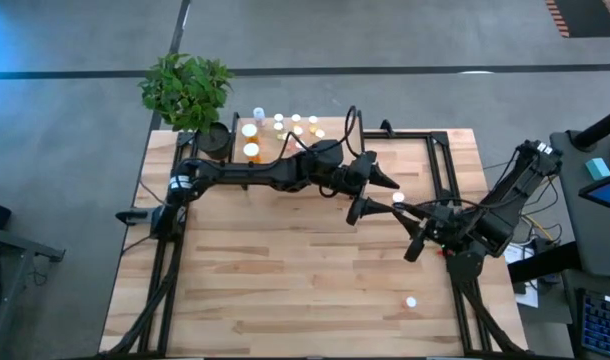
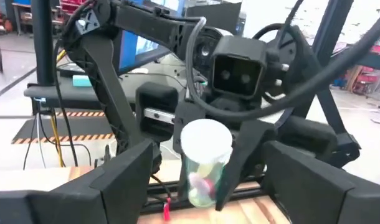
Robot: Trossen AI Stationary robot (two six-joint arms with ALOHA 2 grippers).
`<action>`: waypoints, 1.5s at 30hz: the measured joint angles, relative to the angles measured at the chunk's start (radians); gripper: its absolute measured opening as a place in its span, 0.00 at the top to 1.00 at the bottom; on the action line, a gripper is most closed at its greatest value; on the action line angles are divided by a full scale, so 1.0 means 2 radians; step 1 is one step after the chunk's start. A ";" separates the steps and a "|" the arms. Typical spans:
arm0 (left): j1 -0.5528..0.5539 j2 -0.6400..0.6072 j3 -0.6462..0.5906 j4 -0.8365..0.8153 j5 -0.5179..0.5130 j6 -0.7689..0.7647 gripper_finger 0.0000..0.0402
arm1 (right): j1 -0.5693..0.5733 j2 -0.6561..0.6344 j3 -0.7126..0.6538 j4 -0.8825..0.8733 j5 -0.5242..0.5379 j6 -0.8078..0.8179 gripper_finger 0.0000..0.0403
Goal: Pick and place medicine bottles onto shelf by color
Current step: Put the blue pill bottle on the shelf
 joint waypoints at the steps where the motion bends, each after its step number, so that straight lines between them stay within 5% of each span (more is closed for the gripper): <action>1: 0.000 0.000 0.000 0.000 0.000 0.000 0.27 | 0.000 0.003 0.000 0.002 0.000 -0.003 0.77; 13: 0.001 -0.004 0.000 0.001 0.000 0.000 0.46 | -0.009 0.007 0.000 0.043 0.002 -0.052 0.77; 20: 0.000 -0.002 0.000 -0.001 -0.001 0.000 0.47 | -0.028 0.009 0.000 0.111 -0.001 -0.152 0.77; 33: 0.001 -0.006 0.000 0.009 -0.001 -0.002 0.48 | -0.031 0.008 0.000 0.111 -0.016 -0.158 0.77; 45: 0.001 -0.006 -0.001 0.009 0.007 -0.002 0.75 | -0.031 0.008 0.000 0.111 -0.016 -0.158 0.77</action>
